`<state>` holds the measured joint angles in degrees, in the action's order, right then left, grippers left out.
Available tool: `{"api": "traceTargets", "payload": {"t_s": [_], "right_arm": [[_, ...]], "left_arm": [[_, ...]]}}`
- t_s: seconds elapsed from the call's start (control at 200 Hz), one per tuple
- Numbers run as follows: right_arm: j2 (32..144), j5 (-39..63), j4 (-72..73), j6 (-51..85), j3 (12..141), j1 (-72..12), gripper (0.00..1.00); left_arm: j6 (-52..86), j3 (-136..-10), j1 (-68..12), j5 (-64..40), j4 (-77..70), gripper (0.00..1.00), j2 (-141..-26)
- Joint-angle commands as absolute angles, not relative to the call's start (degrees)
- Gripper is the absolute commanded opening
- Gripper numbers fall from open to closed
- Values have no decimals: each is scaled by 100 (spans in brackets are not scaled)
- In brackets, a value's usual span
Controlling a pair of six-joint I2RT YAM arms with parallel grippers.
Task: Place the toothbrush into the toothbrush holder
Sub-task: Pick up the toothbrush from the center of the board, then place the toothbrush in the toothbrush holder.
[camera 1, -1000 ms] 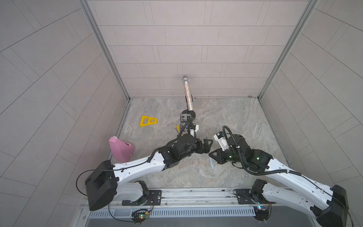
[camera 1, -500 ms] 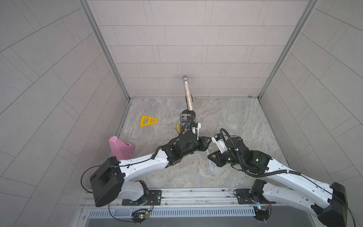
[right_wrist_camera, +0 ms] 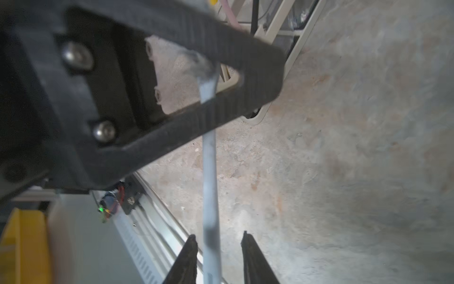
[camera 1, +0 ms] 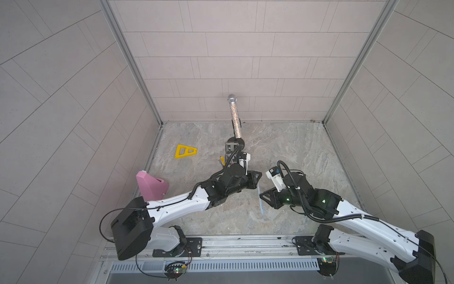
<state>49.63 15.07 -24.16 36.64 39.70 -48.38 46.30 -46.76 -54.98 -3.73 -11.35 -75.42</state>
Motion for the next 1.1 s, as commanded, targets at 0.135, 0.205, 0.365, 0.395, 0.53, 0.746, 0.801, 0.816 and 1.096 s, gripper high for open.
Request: {"api": "traceTargets", "payload": {"t_s": [0.135, 0.205, 0.365, 0.395, 0.53, 0.746, 0.801, 0.816, 1.096], "right_arm": [[4562, 898, -2593, 3586, 3943, -4852, 66], [4589, 862, -2588, 3569, 3895, -4852, 66], [4771, 887, -2504, 3560, 3832, -4843, 67], [4794, 888, -2496, 3560, 3832, -4843, 67], [4815, 868, -2455, 3560, 3819, -4843, 67], [4878, 878, -2452, 3560, 3788, -4839, 67], [4892, 873, -2450, 3564, 3784, -4838, 67], [4896, 872, -2452, 3554, 3772, -4835, 67], [4970, 873, -2412, 3540, 3757, -4835, 67]], "left_arm": [[2953, -5311, -5446, 1341, 413, 4, -6676], [2376, -5292, -5448, 2089, 334, 3, -6422], [1086, -4807, -5449, 3257, -1165, 1, -6005], [886, -4684, -5447, 3366, -1548, 1, -5965], [216, -4252, -5434, 3728, -3056, 1, -6107], [80, -4112, -5227, 3715, -3939, 0, -6790], [171, -4038, -5174, 3662, -4074, 0, -6866], [198, -4013, -5165, 3657, -4111, 0, -6889], [565, -3728, -4883, 3494, -4476, 0, -7085]]}}
